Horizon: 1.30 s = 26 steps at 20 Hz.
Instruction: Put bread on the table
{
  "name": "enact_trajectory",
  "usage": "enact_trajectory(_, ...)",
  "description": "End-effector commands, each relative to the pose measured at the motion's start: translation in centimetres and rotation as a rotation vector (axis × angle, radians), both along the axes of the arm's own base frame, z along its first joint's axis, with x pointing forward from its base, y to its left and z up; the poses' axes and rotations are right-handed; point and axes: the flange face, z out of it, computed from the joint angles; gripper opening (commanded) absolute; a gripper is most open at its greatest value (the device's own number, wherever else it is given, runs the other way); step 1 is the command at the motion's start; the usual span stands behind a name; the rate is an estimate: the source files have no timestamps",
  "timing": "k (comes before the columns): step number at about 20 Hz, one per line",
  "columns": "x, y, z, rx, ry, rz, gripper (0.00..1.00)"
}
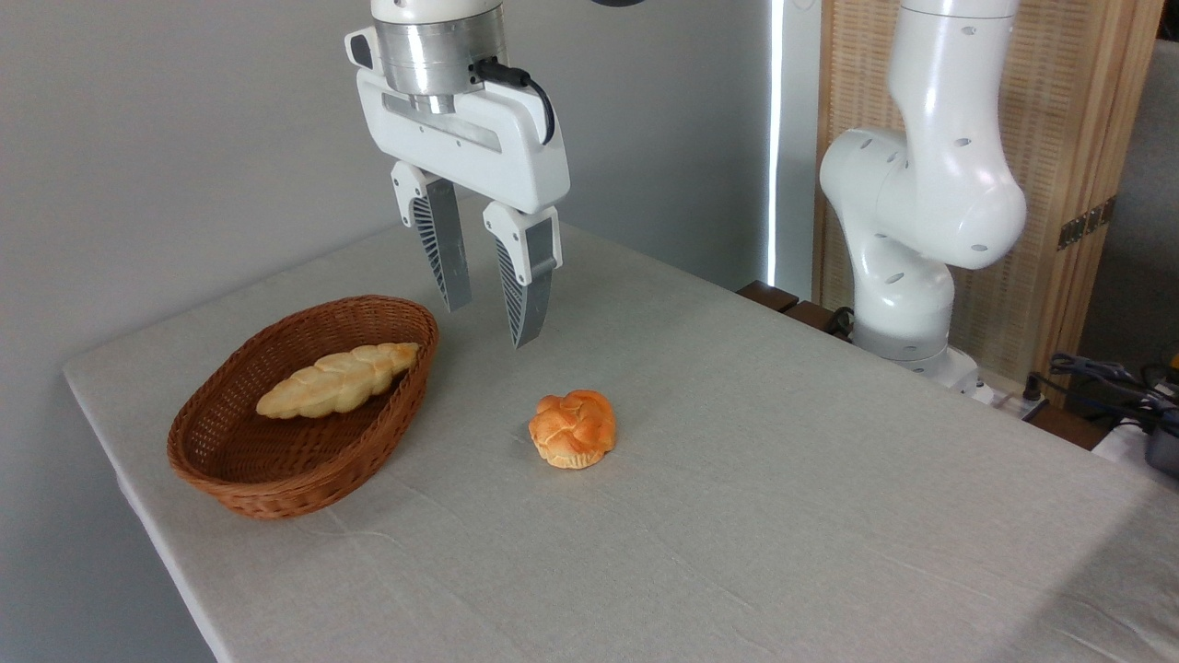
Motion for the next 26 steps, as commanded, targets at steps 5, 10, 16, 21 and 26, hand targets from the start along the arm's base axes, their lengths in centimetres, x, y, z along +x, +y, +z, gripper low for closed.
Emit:
enact_trajectory(5,0.11,-0.24,0.53,-0.026,0.01,0.007,1.0)
enact_trajectory(10,0.12,-0.16,0.53,-0.026,0.01,0.007,1.0)
enact_trajectory(16,0.12,-0.16,0.53,-0.026,0.01,0.007,1.0)
enact_trajectory(21,0.09,-0.14,0.63,-0.053,0.012,0.013,1.0)
enact_trajectory(26,0.09,-0.14,0.63,-0.053,0.012,0.011,1.0)
